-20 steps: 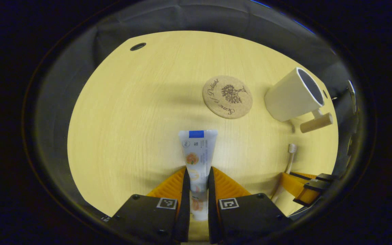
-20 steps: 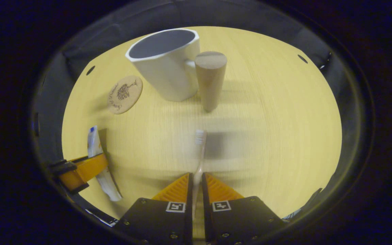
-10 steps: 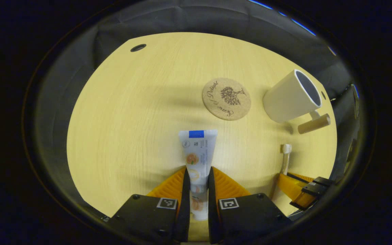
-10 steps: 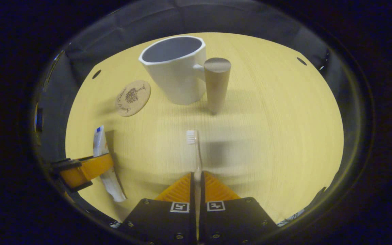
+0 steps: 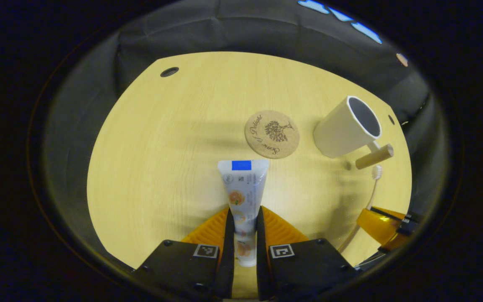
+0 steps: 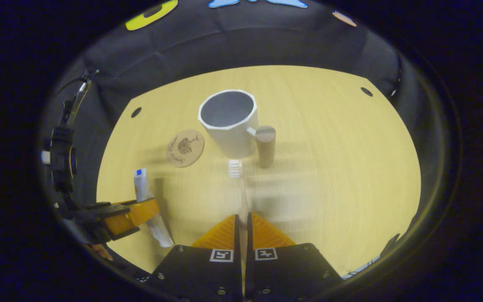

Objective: Put the toothbrush and toothpaste on the desktop into the cup, then pick up the cup and place it on the coaster on the desktop.

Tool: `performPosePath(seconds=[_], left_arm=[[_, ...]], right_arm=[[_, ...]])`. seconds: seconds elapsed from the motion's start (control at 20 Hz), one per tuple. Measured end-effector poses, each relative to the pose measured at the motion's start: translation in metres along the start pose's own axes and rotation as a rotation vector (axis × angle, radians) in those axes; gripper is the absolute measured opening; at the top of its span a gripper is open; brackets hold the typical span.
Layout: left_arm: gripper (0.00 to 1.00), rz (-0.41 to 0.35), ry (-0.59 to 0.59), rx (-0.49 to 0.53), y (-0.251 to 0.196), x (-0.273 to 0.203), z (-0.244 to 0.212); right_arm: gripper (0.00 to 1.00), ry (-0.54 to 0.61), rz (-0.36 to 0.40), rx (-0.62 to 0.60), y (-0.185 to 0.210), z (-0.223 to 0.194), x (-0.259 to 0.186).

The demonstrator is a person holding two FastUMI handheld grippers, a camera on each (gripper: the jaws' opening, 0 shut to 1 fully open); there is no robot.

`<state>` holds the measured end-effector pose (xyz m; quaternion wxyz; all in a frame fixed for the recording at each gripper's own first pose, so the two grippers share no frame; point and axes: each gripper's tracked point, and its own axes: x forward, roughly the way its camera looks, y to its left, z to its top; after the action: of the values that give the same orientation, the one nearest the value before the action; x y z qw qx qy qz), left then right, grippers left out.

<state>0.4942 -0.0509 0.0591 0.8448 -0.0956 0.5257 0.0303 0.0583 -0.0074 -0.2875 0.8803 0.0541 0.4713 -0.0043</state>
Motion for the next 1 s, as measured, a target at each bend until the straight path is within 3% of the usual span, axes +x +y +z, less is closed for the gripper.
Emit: performPosePath(seconds=[0.05,0.3,0.35,0.45,0.55,0.6,0.65,0.7,0.8,1.0], left_arm=[[0.31,-0.003,-0.007,0.000,0.002,-0.029,0.019],[0.30,-0.011,-0.045,0.014,-0.011,-0.041,0.027],[0.26,-0.010,-0.055,0.018,-0.012,-0.043,0.030],[0.30,-0.006,-0.066,0.023,-0.012,-0.048,0.031],[0.30,-0.007,-0.072,0.017,-0.011,-0.053,0.033],[0.35,-0.009,-0.073,0.012,-0.011,-0.054,0.034],[0.30,-0.008,-0.075,0.007,-0.010,-0.055,0.035],[0.35,-0.007,-0.076,0.003,-0.009,-0.055,0.036],[0.30,-0.001,-0.076,-0.003,-0.006,-0.059,0.034],[0.30,0.006,-0.077,-0.019,0.002,-0.069,0.035]], right_arm=[[0.04,-0.018,0.007,0.006,0.001,0.008,-0.004],[0.04,-0.121,0.050,0.038,0.010,0.052,-0.030],[0.04,-0.143,0.058,0.046,0.012,0.064,-0.036],[0.04,-0.184,0.075,0.063,0.015,0.088,-0.042],[0.04,-0.219,0.081,0.071,0.015,0.112,-0.043],[0.04,-0.236,0.082,0.076,0.015,0.124,-0.044],[0.04,-0.251,0.084,0.081,0.016,0.134,-0.044],[0.04,-0.267,0.086,0.087,0.017,0.146,-0.044],[0.04,-0.301,0.087,0.097,0.015,0.169,-0.045],[0.04,-0.351,0.086,0.123,0.013,0.206,-0.039]])
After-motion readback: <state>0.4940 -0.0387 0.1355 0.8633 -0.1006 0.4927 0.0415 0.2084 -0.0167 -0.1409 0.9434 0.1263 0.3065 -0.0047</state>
